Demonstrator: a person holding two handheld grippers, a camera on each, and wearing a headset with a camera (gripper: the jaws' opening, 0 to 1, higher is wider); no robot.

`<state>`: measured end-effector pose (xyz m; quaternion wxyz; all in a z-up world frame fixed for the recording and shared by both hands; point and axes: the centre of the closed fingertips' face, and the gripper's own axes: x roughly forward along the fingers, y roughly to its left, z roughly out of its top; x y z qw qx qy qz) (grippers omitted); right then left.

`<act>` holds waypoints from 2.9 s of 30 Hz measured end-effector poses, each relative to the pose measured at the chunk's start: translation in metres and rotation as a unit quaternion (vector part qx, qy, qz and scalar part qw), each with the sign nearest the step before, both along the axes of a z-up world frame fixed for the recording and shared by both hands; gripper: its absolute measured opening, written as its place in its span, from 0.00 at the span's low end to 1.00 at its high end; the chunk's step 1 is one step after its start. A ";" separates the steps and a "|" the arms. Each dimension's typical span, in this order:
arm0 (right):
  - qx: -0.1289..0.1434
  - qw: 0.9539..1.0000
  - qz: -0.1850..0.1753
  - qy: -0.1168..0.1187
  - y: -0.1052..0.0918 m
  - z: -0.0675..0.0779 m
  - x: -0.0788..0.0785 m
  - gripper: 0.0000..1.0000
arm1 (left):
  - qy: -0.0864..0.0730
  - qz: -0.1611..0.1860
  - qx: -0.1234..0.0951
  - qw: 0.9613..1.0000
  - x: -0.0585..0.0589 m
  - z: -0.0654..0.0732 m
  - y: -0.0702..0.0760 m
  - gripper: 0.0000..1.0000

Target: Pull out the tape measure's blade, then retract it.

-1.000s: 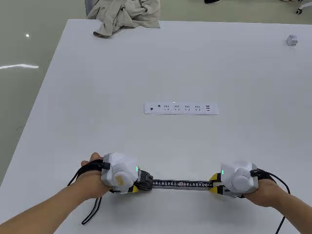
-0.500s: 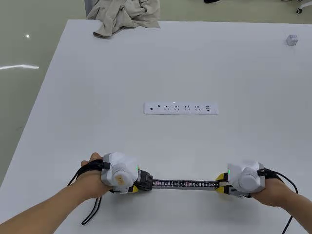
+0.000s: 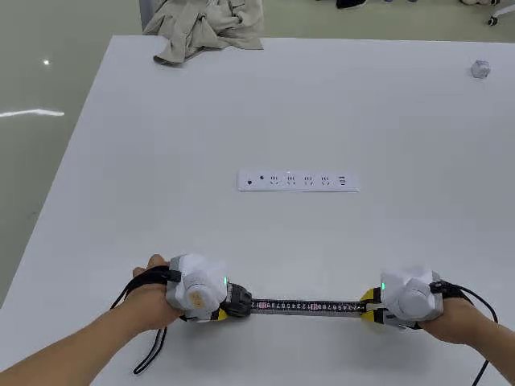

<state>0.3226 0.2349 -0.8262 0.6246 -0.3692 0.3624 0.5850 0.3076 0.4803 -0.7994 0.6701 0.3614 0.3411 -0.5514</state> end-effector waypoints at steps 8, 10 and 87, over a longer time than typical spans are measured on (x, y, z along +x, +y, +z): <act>0.001 1.000 -0.004 0.000 -0.003 0.000 0.000 0.12 | 0.000 0.000 0.000 1.000 0.000 0.001 -0.001 0.32; 0.000 1.000 -0.003 0.000 -0.004 0.000 0.000 0.12 | -0.001 0.000 0.001 1.000 0.000 0.000 0.000 0.32; -0.007 0.998 -0.041 -0.041 -0.005 0.002 0.004 0.21 | -0.023 0.058 -0.020 0.998 0.005 0.006 0.001 0.47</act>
